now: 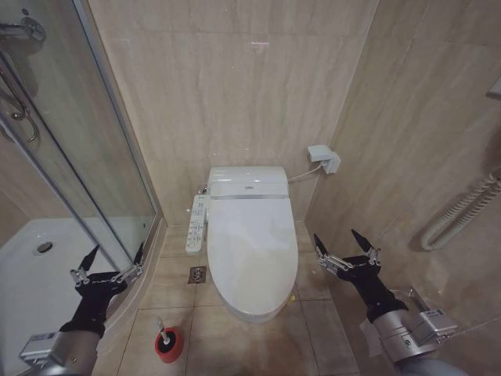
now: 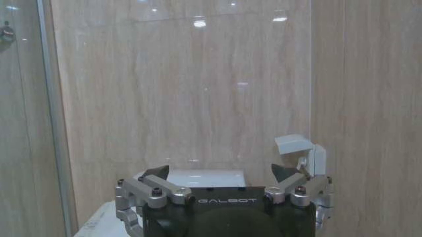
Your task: Open the toilet lid, clean the toilet bowl with a toilet brush, close the toilet lid, and flush.
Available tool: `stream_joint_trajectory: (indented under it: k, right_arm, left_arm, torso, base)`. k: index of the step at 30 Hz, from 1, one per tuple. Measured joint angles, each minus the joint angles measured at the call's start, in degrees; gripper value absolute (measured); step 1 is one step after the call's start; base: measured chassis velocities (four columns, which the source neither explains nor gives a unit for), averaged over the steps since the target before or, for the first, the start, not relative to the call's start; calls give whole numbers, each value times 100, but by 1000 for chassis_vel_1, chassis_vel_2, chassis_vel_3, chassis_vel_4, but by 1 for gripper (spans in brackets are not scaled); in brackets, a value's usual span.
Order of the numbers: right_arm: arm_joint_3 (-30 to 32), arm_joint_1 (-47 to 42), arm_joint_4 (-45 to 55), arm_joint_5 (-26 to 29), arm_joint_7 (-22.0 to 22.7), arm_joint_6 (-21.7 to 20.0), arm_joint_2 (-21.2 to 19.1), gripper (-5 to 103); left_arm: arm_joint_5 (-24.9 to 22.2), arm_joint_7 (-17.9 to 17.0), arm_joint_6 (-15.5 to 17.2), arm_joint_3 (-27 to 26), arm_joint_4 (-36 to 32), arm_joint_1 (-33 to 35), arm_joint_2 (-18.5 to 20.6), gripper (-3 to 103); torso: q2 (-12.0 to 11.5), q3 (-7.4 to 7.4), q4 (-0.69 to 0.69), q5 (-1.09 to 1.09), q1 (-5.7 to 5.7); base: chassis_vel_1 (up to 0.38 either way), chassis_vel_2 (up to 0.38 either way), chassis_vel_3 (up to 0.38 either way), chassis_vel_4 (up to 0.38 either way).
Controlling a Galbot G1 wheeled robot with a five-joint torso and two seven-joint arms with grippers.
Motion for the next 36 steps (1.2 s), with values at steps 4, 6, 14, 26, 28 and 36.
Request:
stream_joint_trajectory:
  k: [4, 6, 14, 26, 28, 36]
  right_arm:
    - [0, -1, 0, 0, 0, 0, 0, 100]
    - [0, 0, 0, 0, 0, 0, 0, 100]
    - [0, 0, 0, 0, 0, 0, 0, 100]
    - [0, 0, 0, 0, 0, 0, 0, 100]
    - [0, 0, 0, 0, 0, 0, 0, 100]
    - [0, 0, 0, 0, 0, 0, 0, 100]
  left_arm:
    - [-363, 100, -281, 60, 549, -255, 193, 100]
    - [-388, 116, -359, 69, 705, -330, 230, 101]
    - [-272, 280, -522, 147, 848, -346, 217, 95]
    - [-28, 674, -790, 175, 852, -227, 116, 93]
    - [32, 741, -911, 175, 863, -195, 107, 93]
    - [135, 783, -1072, 155, 918, -179, 82, 89]
  torso:
    - [0, 0, -2, -1, 0]
    - [0, 0, 0, -1, 0]
    - [0, 0, 0, 0, 0]
    - [1, 0, 0, 0, -1]
    - [1, 0, 0, 0, -1]
    - [1, 0, 0, 0, -1]
  base:
    - [0, 0, 0, 0]
    - [0, 0, 0, 0]
    - [0, 0, 0, 0]
    - [0, 0, 0, 0]
    - [0, 0, 0, 0]
    - [-47, 45, 47, -48]
